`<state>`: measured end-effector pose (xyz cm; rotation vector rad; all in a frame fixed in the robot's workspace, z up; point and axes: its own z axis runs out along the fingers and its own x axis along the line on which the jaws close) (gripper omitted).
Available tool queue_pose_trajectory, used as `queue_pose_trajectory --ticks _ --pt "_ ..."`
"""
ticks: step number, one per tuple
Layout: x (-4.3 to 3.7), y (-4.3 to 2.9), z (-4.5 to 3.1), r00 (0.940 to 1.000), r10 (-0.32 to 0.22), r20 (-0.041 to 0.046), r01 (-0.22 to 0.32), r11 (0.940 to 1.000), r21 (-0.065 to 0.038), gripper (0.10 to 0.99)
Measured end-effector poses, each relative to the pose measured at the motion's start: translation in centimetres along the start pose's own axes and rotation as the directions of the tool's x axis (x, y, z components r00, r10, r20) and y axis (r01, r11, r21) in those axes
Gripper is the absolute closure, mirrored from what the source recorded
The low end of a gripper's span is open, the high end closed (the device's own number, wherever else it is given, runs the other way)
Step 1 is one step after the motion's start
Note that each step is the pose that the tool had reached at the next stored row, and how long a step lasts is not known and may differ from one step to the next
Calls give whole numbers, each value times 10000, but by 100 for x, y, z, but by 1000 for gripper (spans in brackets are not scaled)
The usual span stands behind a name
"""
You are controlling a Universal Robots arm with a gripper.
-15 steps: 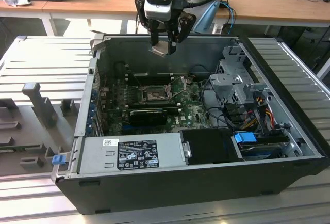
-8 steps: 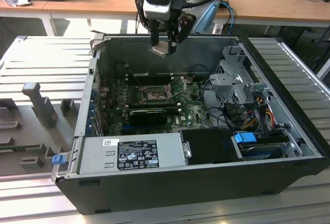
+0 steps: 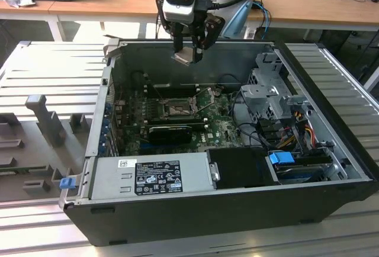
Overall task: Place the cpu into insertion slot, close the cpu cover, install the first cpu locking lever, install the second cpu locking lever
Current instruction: 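Place the cpu into insertion slot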
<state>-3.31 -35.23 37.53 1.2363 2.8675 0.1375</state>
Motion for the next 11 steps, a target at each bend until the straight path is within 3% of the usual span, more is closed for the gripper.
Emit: queue_pose_trajectory --ticks 11 --pt "0 0 0 9991 416 36 -415 9991 -9 557"
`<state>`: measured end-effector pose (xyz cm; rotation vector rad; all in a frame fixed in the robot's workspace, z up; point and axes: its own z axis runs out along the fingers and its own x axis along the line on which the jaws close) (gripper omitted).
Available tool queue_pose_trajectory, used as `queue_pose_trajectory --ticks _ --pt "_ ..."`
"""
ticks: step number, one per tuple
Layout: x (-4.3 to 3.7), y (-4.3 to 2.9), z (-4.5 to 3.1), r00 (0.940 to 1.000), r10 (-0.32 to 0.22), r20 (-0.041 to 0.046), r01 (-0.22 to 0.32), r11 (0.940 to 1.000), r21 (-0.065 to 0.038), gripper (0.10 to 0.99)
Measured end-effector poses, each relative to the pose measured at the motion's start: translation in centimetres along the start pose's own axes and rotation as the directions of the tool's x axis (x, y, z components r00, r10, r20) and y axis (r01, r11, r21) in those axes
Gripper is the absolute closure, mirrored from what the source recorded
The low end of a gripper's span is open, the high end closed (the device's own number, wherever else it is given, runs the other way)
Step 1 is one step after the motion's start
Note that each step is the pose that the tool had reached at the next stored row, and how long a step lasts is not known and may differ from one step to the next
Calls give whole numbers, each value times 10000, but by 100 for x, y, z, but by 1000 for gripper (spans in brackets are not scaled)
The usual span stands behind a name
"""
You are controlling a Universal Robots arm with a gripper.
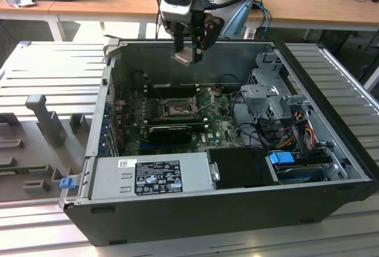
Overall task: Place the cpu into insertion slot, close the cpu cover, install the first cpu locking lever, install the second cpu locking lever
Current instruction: 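Place the cpu into insertion slot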
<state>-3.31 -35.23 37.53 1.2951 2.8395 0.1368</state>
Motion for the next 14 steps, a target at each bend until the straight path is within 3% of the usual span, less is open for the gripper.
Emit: queue_pose_trajectory --ticks 14 --pt "0 0 0 9988 491 43 -491 9988 -11 557"
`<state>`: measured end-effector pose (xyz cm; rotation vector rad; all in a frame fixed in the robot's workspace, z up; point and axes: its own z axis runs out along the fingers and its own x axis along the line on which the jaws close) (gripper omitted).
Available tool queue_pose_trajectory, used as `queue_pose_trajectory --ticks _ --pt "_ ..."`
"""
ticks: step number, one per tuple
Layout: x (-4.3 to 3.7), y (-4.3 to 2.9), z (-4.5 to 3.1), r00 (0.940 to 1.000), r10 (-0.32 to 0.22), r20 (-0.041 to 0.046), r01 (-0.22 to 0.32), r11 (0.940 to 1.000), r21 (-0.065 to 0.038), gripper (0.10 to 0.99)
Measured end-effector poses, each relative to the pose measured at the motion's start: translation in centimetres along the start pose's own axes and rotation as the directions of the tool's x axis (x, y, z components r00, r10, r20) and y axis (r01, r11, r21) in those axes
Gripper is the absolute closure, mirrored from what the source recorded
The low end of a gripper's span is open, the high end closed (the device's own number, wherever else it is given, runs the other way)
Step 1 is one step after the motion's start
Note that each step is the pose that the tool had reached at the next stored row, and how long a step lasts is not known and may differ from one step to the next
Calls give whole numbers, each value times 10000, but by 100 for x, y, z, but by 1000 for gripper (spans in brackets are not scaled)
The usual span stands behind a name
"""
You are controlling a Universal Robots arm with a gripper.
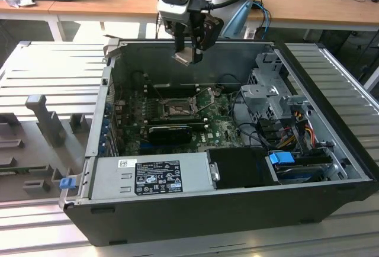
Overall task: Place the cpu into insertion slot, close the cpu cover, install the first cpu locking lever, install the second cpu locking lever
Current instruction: 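Place the cpu into insertion slot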
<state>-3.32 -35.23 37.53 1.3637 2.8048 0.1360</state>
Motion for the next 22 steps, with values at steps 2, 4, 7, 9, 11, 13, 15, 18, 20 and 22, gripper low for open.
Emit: queue_pose_trajectory --ticks 2,4,7,9,11,13,15,18,20,22 --pt "0 0 0 10000 48 4 -48 10000 -1 557" --pt "0 0 0 10000 96 8 -96 10000 -2 557" --pt "0 0 0 9999 159 14 -159 9999 -3 557" --pt "0 0 0 9998 210 18 -210 9998 -4 557" --pt "0 0 0 9996 296 26 -296 9996 -7 557" --pt "0 0 0 9994 348 30 -348 9994 -8 557" --pt "0 0 0 9991 423 37 -423 9991 -9 557" --pt "0 0 1 9982 593 52 -593 9982 -14 557" --pt "0 0 1 9979 643 56 -643 9979 -15 557" --pt "0 0 1 9973 725 63 -725 9974 -17 557"
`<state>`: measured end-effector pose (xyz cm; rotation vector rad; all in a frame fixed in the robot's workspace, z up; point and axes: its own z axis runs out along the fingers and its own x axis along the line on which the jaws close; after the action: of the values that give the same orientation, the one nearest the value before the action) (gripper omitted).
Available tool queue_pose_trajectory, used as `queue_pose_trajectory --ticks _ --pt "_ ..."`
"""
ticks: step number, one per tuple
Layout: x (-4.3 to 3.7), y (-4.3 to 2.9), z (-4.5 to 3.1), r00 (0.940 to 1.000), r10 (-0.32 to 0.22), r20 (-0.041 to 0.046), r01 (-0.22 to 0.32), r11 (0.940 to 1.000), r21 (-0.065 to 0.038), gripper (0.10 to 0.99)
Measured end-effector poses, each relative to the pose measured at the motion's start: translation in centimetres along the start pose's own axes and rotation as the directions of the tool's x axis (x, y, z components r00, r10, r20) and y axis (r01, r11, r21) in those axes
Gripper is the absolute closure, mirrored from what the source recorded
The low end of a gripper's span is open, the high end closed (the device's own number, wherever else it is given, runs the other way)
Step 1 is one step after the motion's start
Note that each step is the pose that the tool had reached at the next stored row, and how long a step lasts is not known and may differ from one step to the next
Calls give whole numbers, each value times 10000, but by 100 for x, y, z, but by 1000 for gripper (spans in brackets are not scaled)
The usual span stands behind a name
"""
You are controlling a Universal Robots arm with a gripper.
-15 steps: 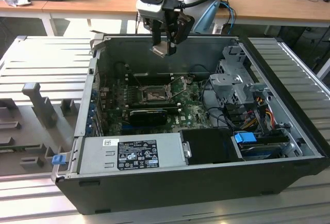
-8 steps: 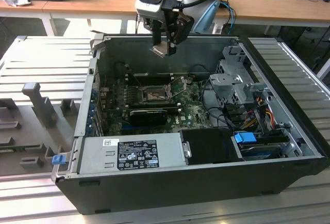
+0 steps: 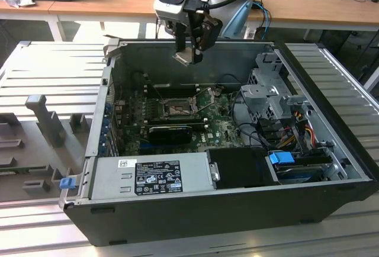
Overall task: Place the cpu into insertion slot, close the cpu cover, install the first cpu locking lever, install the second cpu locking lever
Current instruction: 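Place the cpu into insertion slot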
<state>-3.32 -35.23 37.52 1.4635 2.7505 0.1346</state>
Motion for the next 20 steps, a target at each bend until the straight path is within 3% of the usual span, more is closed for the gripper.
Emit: queue_pose_trajectory --ticks 20 --pt "1 0 14 9964 844 85 -844 9964 -14 557"
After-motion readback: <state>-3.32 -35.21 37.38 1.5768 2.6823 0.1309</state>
